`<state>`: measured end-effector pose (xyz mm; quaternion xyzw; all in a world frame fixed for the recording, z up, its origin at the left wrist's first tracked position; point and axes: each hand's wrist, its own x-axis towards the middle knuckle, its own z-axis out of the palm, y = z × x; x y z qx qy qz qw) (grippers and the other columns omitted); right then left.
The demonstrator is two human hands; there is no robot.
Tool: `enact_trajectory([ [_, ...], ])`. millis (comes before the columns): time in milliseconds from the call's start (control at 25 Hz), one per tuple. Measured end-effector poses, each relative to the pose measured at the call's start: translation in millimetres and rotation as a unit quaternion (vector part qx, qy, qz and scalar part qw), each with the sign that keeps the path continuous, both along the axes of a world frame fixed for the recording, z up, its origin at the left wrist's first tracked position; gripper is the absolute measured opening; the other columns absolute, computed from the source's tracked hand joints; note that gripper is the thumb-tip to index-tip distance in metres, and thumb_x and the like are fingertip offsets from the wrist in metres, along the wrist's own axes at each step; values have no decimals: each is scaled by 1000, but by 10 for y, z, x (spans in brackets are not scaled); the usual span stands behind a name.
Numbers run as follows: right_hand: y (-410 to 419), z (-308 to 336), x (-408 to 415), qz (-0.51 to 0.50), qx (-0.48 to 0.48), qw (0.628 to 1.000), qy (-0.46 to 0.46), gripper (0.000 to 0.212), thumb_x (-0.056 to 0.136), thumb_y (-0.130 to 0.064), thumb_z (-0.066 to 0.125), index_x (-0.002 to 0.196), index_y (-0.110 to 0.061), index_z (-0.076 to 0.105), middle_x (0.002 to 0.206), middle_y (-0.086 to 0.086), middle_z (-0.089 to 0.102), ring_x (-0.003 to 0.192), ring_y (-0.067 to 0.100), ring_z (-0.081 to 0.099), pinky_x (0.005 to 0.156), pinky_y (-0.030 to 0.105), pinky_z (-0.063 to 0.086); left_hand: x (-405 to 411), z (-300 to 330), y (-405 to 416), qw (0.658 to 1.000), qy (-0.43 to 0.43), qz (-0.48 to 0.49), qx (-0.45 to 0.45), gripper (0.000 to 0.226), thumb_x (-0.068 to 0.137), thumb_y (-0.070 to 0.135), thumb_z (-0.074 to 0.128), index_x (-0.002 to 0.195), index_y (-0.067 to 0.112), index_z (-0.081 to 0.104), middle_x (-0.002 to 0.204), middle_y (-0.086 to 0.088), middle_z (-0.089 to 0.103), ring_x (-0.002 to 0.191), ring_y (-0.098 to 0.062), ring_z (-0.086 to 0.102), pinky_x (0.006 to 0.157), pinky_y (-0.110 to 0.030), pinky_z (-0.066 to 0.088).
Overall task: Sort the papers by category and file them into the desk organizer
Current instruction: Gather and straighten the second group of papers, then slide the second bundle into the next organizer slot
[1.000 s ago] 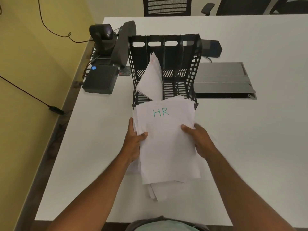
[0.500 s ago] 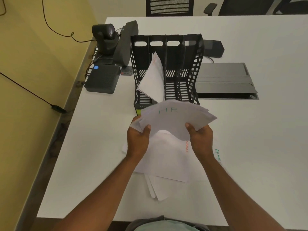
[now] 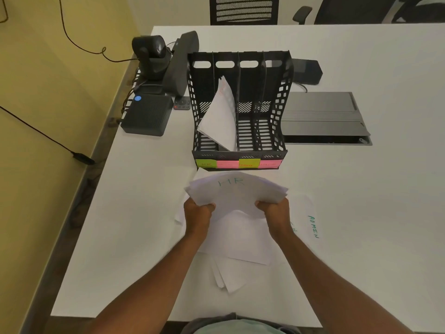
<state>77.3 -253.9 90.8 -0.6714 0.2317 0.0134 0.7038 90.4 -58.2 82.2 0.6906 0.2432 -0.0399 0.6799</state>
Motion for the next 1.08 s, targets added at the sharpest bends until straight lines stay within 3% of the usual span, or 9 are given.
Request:
enact_trajectory([
  [200, 26, -19, -50, 60, -50, 997, 2, 47, 77, 1, 68, 119, -18, 67, 107, 8, 71, 99, 24, 65, 82, 37, 55, -4, -109, 49, 998, 34, -61, -8, 38, 80, 0, 73, 94, 34, 64, 94, 11, 71, 90, -10, 65, 68, -23, 50],
  [320, -3, 71, 10, 157, -217, 963, -28, 24, 93, -15, 64, 108, -34, 66, 86, -16, 68, 76, -4, 65, 69, 21, 50, 221, -38, 224, 999, 35, -15, -29, 33, 75, -3, 75, 90, 27, 69, 85, 15, 75, 85, -12, 68, 65, -21, 51],
  [440, 26, 258, 124, 261, -351, 898, -53, 25, 99, -29, 51, 116, -25, 69, 81, -7, 68, 68, 12, 63, 61, 22, 42, 640, 173, 372, 999, 4, -37, -32, 39, 67, -9, 69, 92, 20, 70, 84, 12, 75, 83, -15, 67, 64, -19, 53],
  [560, 95, 484, 228, 172, -321, 927, -86, 28, 96, -14, 52, 114, -24, 71, 84, -6, 68, 70, 10, 61, 60, 15, 42, 1179, 357, 396, 997, -39, -67, -19, 59, 72, -13, 49, 121, 19, 57, 108, 2, 65, 95, -10, 63, 74, -23, 51],
  [640, 99, 674, 289, 66, -320, 939, -106, 27, 94, -6, 54, 87, -27, 70, 64, -12, 61, 57, -4, 57, 51, 5, 36, 1506, 408, 410, 997, -26, -73, 2, 70, 81, -17, 39, 141, 18, 42, 135, -5, 52, 121, -17, 54, 91, -30, 49],
  [720, 84, 876, 372, -13, -331, 933, -138, 39, 96, -9, 55, 66, -33, 49, 50, -16, 45, 48, -8, 50, 44, 6, 32, 1707, 399, 391, 995, 5, -99, 21, 68, 90, -13, 35, 151, 16, 29, 150, -7, 41, 135, -22, 44, 106, -36, 43],
  [840, 93, 1248, 573, -64, -327, 920, -206, 22, 96, -23, 52, 79, -15, 63, 59, -22, 44, 53, -12, 51, 46, 2, 34, 1776, 457, 194, 987, -16, -160, 12, 59, 93, -11, 34, 142, 20, 44, 136, 0, 58, 125, -19, 55, 103, -35, 45],
  [920, 167, 1431, 781, -81, -334, 908, -241, 30, 96, -27, 51, 96, -2, 68, 67, -16, 49, 59, -16, 53, 52, -3, 35, 1722, 486, 36, 986, -35, -163, 3, 47, 92, 0, 44, 132, 23, 55, 124, 3, 67, 115, -15, 63, 100, -36, 49],
  [1080, 480, 1546, 1246, -59, -399, 873, -275, 20, 98, -18, 53, 106, -6, 67, 73, -7, 57, 56, -4, 57, 52, 2, 45, 1522, 390, -194, 974, 13, -224, 28, 51, 89, 35, 63, 133, 11, 54, 125, 14, 61, 103, -2, 62, 87, -18, 50],
])
